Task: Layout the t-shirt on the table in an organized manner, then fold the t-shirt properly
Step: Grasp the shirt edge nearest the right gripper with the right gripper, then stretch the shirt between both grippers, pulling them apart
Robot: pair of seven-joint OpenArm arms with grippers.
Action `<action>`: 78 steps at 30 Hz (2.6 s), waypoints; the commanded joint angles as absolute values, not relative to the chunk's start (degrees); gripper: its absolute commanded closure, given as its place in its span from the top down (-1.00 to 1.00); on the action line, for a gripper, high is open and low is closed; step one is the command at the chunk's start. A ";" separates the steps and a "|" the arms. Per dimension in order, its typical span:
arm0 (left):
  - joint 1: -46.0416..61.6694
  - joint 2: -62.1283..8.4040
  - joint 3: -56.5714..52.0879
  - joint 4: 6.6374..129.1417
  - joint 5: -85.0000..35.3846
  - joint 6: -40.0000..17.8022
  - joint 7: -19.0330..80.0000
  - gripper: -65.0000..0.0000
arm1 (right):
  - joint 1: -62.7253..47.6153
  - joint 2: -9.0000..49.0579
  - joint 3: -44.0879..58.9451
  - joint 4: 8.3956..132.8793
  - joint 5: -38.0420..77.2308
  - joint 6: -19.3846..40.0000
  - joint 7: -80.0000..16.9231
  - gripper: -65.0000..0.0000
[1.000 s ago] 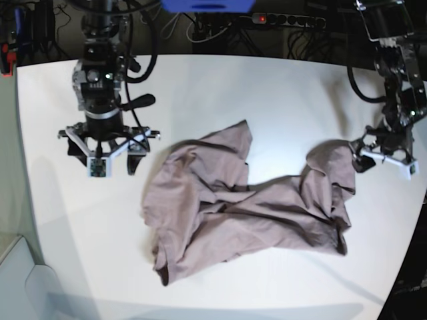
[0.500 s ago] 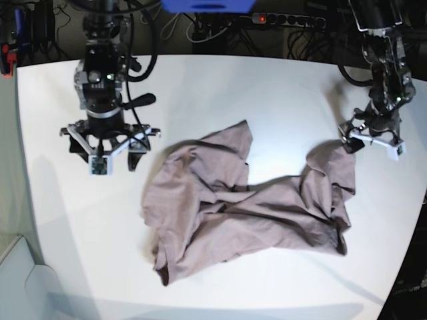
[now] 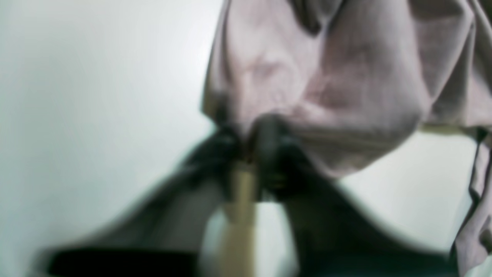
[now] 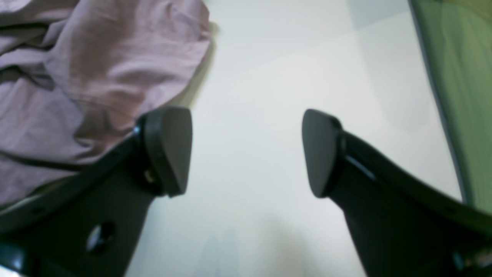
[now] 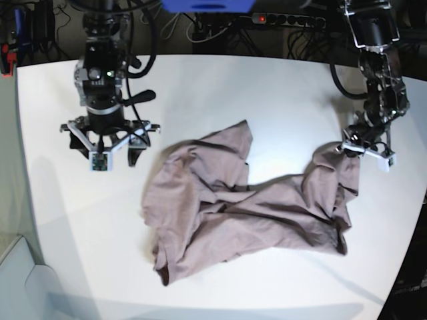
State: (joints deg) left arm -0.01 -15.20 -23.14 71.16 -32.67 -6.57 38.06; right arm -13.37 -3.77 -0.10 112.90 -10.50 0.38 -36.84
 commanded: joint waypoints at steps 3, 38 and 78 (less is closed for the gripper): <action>-0.92 -14.81 -23.52 71.52 -32.40 -6.20 39.34 -0.94 | -12.88 -3.91 -1.36 113.89 -10.42 0.48 -35.30 0.38; 2.86 -14.90 -23.60 79.34 -33.01 -6.11 39.87 -0.99 | 4.09 -4.09 -8.84 80.48 -10.42 0.31 -35.21 0.37; -6.99 -19.38 -41.10 93.85 -33.10 -6.46 53.85 -0.99 | -1.36 3.91 -7.08 108.97 -10.68 0.22 -32.75 -1.00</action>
